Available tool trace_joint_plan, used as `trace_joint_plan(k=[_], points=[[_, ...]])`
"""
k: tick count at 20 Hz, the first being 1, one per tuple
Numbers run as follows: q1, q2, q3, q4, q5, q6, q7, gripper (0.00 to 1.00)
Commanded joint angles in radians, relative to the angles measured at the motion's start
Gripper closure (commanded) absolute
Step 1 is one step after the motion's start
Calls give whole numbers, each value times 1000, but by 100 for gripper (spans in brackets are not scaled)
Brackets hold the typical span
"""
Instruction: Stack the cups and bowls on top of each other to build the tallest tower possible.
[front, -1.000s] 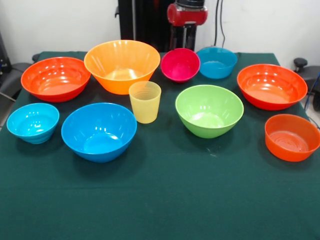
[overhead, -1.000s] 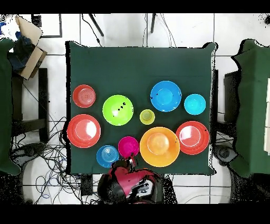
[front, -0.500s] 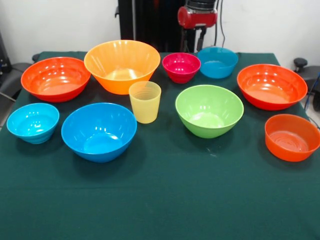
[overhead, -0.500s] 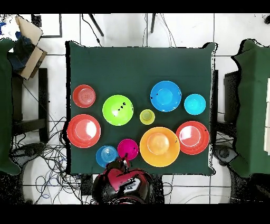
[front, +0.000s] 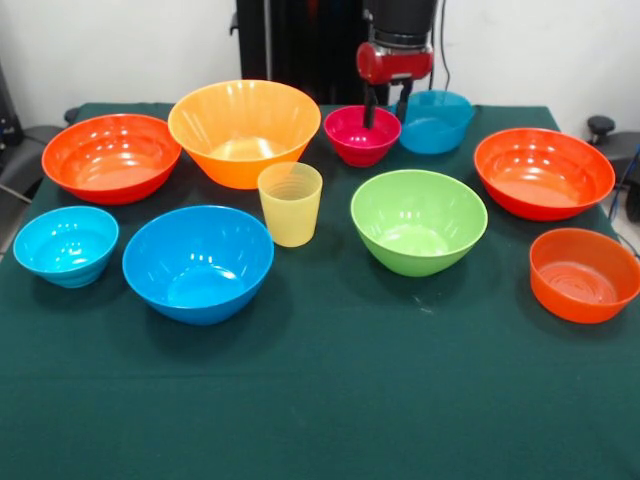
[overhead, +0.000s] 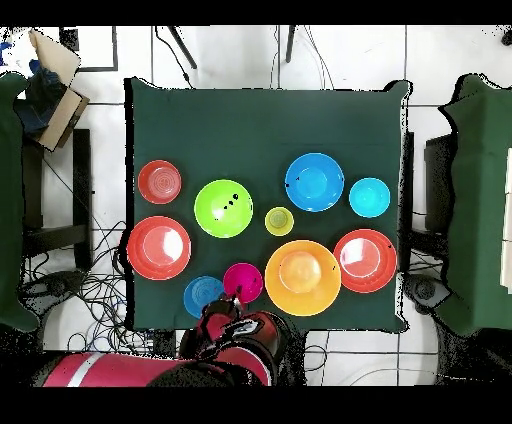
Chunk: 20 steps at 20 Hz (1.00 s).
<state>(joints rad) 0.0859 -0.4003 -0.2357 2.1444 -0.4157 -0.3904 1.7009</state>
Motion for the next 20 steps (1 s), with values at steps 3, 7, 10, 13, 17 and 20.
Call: trace_joint_plan(k=[3,7,10,13,17,20], points=[[13,93,59,-174,67,-61,141,0],[26,91,42,-173,84,-33,140,100],[31,82,33,-171,85,-32,137,100],[20,80,38,-175,74,-31,137,100],[20,70,43,-166,73,-18,142,100],[7,53,55,-155,61,-3,143,100]])
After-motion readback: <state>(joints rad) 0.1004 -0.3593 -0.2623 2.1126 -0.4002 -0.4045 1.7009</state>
